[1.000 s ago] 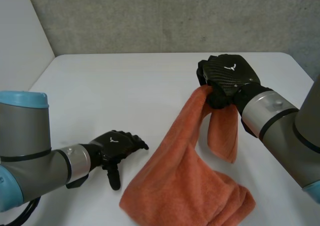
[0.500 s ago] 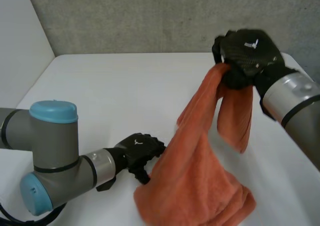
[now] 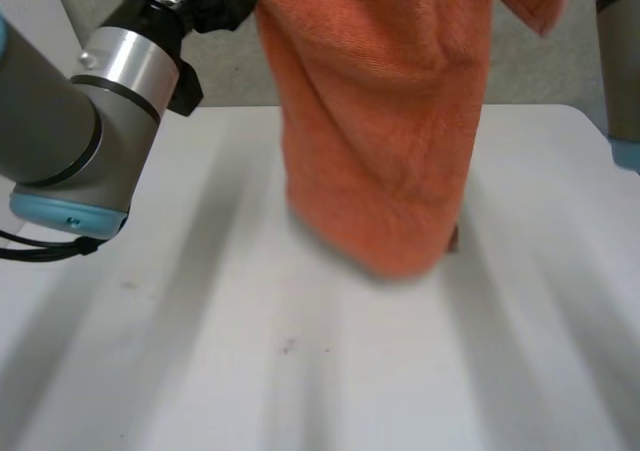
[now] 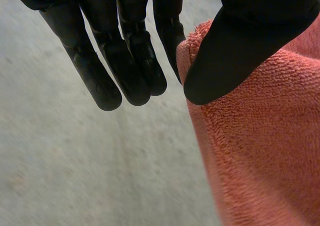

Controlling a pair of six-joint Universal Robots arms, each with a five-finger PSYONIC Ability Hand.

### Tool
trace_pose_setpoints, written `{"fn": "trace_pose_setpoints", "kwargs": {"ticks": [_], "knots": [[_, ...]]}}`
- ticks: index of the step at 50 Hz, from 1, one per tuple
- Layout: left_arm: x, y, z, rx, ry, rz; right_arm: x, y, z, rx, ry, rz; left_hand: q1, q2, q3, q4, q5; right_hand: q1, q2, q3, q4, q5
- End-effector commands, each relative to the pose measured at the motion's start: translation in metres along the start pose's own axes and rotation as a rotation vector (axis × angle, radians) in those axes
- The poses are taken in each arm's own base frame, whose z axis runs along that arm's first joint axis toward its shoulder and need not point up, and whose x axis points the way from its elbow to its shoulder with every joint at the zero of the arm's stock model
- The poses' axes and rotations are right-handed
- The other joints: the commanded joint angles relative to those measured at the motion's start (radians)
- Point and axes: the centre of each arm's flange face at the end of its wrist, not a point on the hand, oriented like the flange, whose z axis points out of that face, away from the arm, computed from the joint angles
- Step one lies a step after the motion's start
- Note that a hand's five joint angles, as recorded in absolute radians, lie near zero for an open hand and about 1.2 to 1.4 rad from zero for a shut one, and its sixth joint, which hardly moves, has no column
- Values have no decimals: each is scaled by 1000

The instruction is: Fold the laundry

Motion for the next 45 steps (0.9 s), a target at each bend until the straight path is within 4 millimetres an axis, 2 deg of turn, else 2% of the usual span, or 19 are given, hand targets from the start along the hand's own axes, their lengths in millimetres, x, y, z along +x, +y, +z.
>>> {"fn": "trace_pose_setpoints", "kwargs": {"ticks": [1, 2, 5, 7, 9, 10, 13, 16, 17, 20, 21, 22, 25, 26, 28, 29, 34, 39, 45], "knots": [[1, 33, -44, -161, -4, 153, -16, 37, -54, -328, -85, 23, 266, 205, 211, 205, 262, 442, 230, 215, 204, 257], [0, 47, -57, -224, -5, 197, -21, 44, -70, -431, -121, 17, 266, 205, 211, 205, 262, 442, 230, 215, 204, 257], [-3, 68, -77, -325, 0, 265, -26, 58, -100, -617, -201, -10, 266, 205, 211, 205, 262, 442, 230, 215, 204, 257], [2, 88, -99, -414, 30, 325, -30, 63, -122, -733, -271, -39, 266, 205, 211, 205, 262, 442, 230, 215, 204, 257], [9, 99, -113, -464, 63, 356, -37, 66, -153, -893, -383, -97, 266, 205, 211, 205, 262, 442, 230, 215, 204, 257], [12, 106, -119, -488, 79, 368, -37, 66, -153, -893, -384, -97, 266, 205, 211, 205, 262, 442, 230, 215, 204, 257], [20, 127, -140, -573, 122, 396, -39, 64, -204, -1137, -605, -232, 266, 205, 211, 205, 262, 442, 230, 215, 204, 257], [21, 137, -153, -621, 135, 396, -36, 62, -222, -1222, -701, -292, 266, 205, 211, 205, 262, 442, 230, 215, 204, 257], [21, 138, -154, -628, 135, 395, -34, 60, -227, -1249, -748, -314, 266, 205, 211, 205, 262, 222, 10, -5, -15, 37], [22, 140, -160, -644, 140, 395, -34, 57, -225, -1251, -768, -323, 266, 205, 211, 205, 262, -146, -358, -373, -383, -331], [23, 140, -162, -649, 141, 393, -33, 56, -218, -1233, -748, -318, 266, 205, 211, 205, 262, -403, -615, -630, -640, -588], [24, 140, -164, -653, 145, 394, -32, 57, -214, -1223, -732, -311, 266, 205, 211, 205, 262, -519, -731, -746, -756, -704], [28, 139, -167, -661, 155, 390, -29, 57, -197, -1195, -659, -267, 266, 205, 211, 205, 262, -690, -902, -917, -927, -875], [28, 139, -169, -665, 157, 389, -28, 59, -186, -1176, -602, -215, 266, 205, 211, 205, 262, -711, -923, -937, -948, -896], [28, 140, -171, -673, 159, 389, -28, 60, -180, -1170, -572, -185, 266, 205, 211, 205, 262, -717, -929, -944, -954, -902], [29, 139, -174, -683, 161, 389, -29, 70, -167, -1156, -505, -88, 266, 205, 211, 205, 262, -708, -920, -935, -945, -893], [29, 134, -179, -702, 161, 388, -35, 91, -149, -1146, -474, 44, 266, 205, 211, 205, 262, -664, -876, -891, -901, -849], [29, 133, -184, -714, 163, 386, -46, 127, -158, -1226, -519, 79, 266, 205, 211, 205, 262, -608, -820, -835, -846, -793], [28, 134, -185, -719, 159, 384, -75, 161, -175, -1288, -582, 99, 266, 205, 211, 205, 262, -424, -635, -650, -661, -609]]}}
